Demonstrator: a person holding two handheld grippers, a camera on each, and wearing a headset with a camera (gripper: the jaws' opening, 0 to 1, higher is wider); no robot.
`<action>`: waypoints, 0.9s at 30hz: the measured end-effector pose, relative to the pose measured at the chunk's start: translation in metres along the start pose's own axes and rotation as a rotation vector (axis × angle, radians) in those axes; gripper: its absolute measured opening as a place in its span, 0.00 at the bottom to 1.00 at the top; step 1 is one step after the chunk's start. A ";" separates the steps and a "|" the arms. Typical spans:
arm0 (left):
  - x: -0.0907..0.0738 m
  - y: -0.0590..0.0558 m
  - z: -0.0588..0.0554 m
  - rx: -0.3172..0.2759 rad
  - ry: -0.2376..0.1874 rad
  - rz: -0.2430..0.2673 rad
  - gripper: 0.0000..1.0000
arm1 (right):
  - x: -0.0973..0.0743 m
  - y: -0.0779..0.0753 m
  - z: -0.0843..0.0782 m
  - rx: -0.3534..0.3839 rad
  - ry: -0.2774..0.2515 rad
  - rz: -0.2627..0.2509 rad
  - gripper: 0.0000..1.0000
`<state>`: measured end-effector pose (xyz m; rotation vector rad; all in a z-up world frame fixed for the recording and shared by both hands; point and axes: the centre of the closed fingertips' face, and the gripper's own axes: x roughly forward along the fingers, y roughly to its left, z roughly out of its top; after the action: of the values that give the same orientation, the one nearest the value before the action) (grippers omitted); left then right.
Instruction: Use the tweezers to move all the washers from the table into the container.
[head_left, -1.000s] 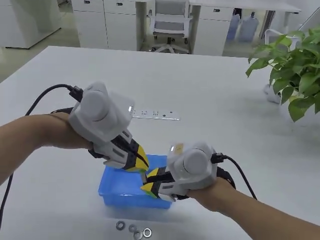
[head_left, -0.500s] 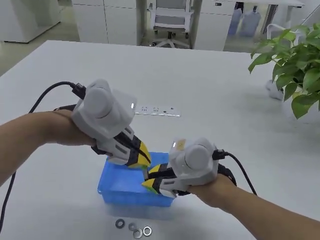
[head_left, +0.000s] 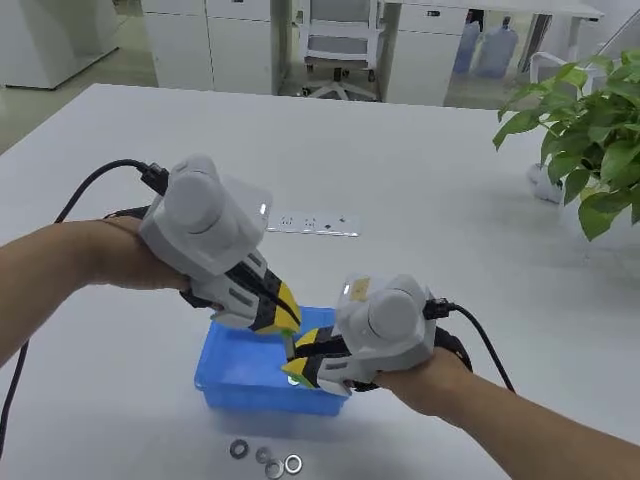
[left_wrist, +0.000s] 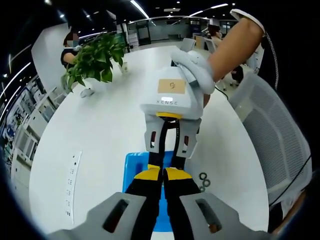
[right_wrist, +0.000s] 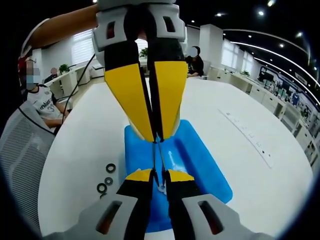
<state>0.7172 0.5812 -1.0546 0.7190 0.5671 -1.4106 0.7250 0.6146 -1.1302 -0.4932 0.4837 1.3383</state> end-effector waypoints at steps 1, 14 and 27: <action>-0.001 -0.001 0.001 0.002 0.000 -0.001 0.05 | -0.001 0.000 0.001 -0.001 0.000 -0.001 0.12; -0.012 -0.009 0.012 0.029 0.008 -0.006 0.05 | -0.013 0.008 0.012 -0.019 -0.012 -0.010 0.12; -0.025 -0.022 0.023 0.050 0.010 -0.004 0.05 | -0.022 0.019 0.026 -0.047 -0.028 -0.022 0.11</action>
<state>0.6919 0.5805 -1.0237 0.7657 0.5427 -1.4298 0.7042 0.6162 -1.0975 -0.5168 0.4239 1.3360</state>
